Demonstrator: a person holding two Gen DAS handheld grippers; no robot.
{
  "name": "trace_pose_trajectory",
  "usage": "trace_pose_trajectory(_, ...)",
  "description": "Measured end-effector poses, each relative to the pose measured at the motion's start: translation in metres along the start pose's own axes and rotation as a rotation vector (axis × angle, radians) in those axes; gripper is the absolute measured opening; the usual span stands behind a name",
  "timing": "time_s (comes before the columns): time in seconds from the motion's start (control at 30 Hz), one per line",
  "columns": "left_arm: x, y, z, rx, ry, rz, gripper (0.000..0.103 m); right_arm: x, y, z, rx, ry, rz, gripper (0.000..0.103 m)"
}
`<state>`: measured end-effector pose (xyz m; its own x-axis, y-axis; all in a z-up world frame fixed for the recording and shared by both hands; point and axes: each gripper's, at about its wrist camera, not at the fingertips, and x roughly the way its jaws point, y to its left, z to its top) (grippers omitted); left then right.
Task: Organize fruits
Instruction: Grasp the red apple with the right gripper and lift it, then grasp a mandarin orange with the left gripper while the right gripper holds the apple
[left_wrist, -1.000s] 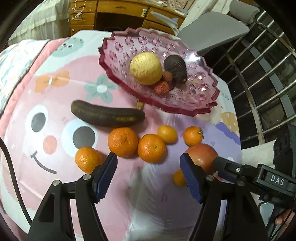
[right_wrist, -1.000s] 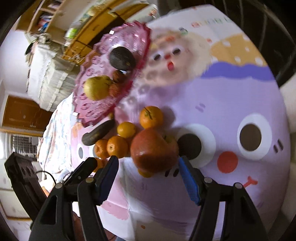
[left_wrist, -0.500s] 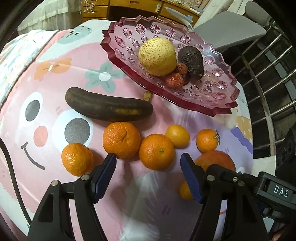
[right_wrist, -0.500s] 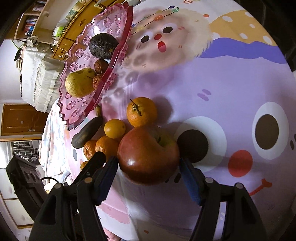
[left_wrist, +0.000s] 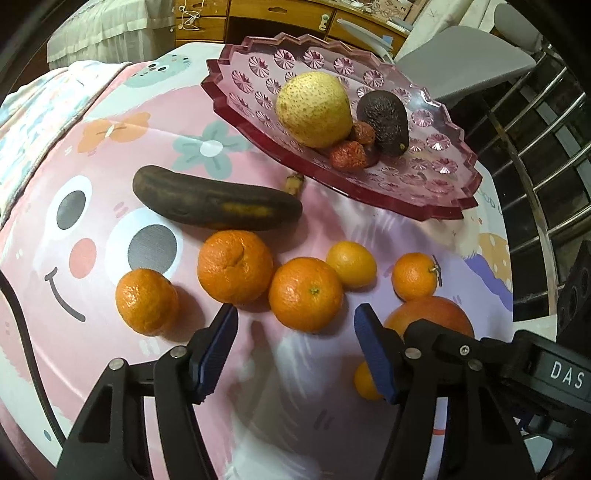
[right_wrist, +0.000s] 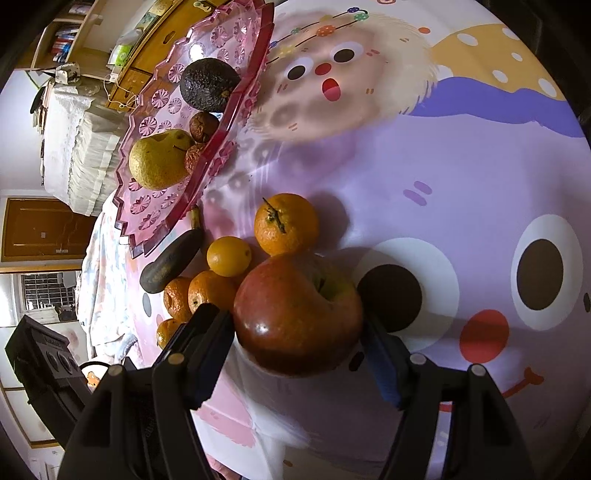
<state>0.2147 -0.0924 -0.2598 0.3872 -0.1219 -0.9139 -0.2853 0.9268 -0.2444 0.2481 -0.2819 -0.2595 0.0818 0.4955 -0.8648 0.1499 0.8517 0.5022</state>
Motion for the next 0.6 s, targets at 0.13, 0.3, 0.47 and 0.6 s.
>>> trace_pose_trajectory(0.13,0.004,-0.001,0.0,0.001,0.017,-0.01,0.057,0.0,-0.001,0.0,0.0,0.0,-0.002,0.069)
trace_pose_trajectory(0.3,0.008,-0.002,0.002,-0.004,0.017,-0.006,0.055,-0.004,-0.007,-0.001,0.013,-0.004,-0.003,0.069)
trace_pose_trajectory(0.47,0.013,-0.007,0.0,0.008,0.035,0.006,0.045,-0.014,-0.014,-0.001,0.023,-0.028,-0.01,0.069)
trace_pose_trajectory(0.6,0.017,-0.004,0.001,-0.009,0.033,0.007,0.043,-0.022,-0.014,-0.003,0.021,-0.052,-0.011,0.069)
